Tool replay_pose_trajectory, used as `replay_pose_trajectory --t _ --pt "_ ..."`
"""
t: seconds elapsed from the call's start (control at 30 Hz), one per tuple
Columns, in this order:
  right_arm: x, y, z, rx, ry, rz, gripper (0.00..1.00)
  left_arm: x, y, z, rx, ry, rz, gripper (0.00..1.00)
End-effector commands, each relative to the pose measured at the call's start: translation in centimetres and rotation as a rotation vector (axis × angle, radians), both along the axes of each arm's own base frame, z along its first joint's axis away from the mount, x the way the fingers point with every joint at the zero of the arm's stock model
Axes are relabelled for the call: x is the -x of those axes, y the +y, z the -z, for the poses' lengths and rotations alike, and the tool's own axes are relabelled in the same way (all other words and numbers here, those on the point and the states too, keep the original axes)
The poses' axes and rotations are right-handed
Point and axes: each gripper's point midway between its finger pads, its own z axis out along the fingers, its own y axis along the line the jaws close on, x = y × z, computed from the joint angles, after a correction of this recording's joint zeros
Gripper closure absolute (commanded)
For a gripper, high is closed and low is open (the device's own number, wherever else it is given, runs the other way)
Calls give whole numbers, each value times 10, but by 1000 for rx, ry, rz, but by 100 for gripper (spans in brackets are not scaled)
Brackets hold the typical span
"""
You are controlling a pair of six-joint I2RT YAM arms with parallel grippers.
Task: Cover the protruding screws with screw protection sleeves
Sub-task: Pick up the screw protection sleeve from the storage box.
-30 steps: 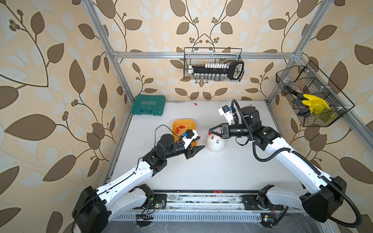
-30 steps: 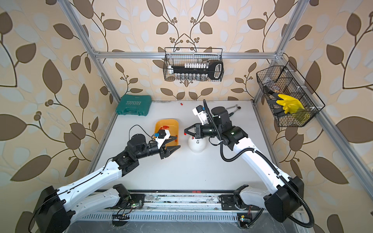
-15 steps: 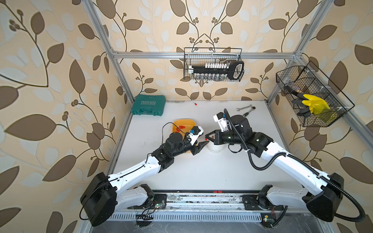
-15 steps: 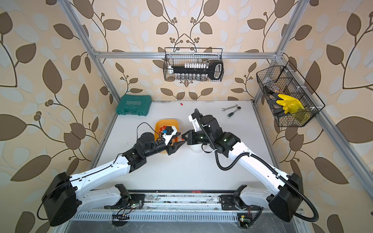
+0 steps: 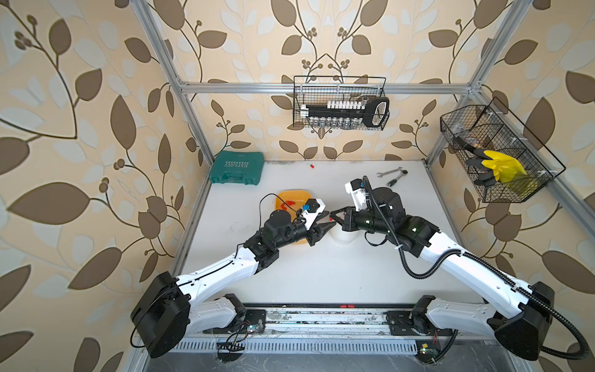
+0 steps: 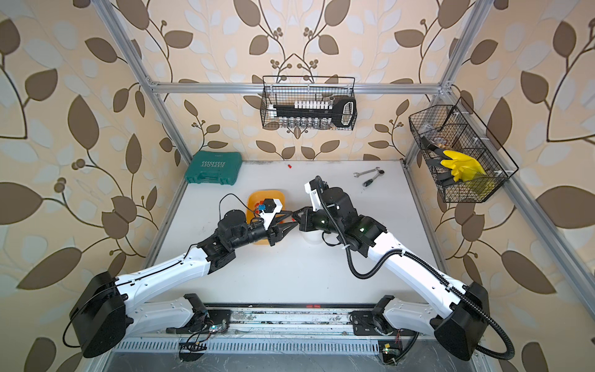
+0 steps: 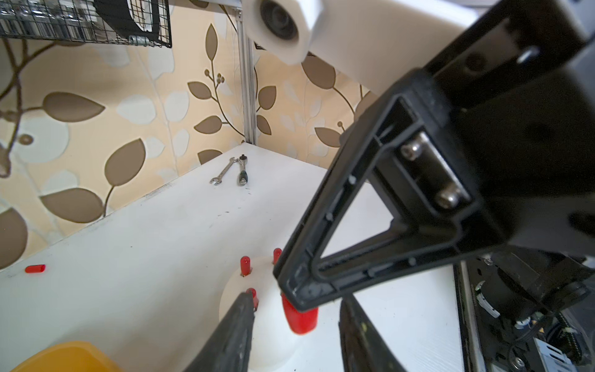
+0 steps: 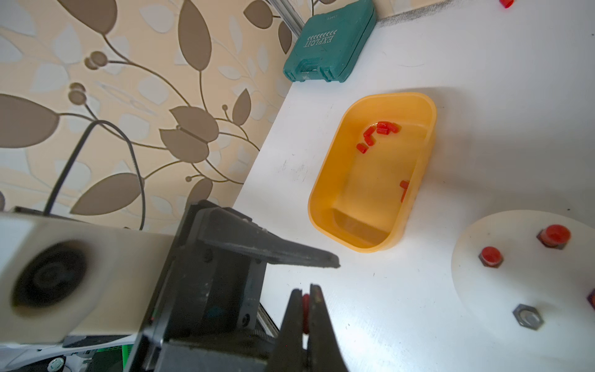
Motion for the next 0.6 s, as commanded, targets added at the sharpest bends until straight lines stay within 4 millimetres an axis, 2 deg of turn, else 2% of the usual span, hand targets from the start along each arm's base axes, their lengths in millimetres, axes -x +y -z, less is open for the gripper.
replay_pose_trajectory --t 0.0,0.13,0.23,0.4,0.57 --pt "2 3 -1 -22 -3 -7 100 0 -7 -33 60 -71 21 54" --pt "2 3 0 -21 0 -11 100 -1 -6 -36 60 -85 17 59" --pt "2 5 3 -23 8 -18 100 0 -7 -37 60 -91 22 71" --pt "2 6 5 -24 13 -19 100 0 -6 -35 54 -92 18 83" --pt "2 5 6 -19 12 -16 100 0 -5 -36 53 -97 19 90"
